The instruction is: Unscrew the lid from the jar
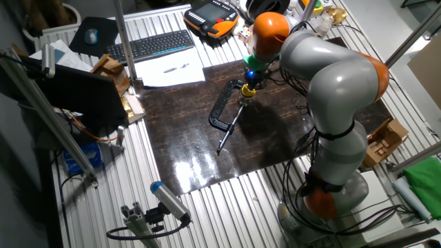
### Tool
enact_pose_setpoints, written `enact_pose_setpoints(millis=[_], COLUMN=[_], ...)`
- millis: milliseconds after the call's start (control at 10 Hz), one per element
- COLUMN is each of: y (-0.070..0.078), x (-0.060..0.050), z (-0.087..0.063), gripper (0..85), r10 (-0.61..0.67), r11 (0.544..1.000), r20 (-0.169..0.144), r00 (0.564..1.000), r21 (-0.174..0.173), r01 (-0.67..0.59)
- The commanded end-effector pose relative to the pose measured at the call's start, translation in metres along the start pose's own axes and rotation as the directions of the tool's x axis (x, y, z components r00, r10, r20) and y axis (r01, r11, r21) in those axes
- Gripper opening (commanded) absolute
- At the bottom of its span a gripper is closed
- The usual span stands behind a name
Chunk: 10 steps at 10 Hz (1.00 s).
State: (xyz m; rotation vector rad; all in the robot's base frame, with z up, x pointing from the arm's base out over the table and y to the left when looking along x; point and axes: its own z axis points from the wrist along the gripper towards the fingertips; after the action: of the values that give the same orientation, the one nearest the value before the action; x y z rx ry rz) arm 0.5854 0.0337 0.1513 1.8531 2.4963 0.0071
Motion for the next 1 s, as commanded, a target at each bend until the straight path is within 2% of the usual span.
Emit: enact_pose_setpoints(millis=[0,300,700,900], y=[0.0000,0.0005,0.0009,0.0007], x=[0.0000,0.0000,0.0001,-0.0001], z=[-0.0009,-0.0005,0.0001,0.0000], gripper=[1.0,0.7,2.3,11.3], r10=[0.854,0.863,0.887,0.895], r11=[0.520,0.504,0.459,0.444], r20=[0.037,0.037,0.047,0.046], r00=[0.519,0.504,0.459,0.444], r21=[0.003,-0.011,0.008,0.019], r01=[-0.854,-0.863,-0.888,-0.896])
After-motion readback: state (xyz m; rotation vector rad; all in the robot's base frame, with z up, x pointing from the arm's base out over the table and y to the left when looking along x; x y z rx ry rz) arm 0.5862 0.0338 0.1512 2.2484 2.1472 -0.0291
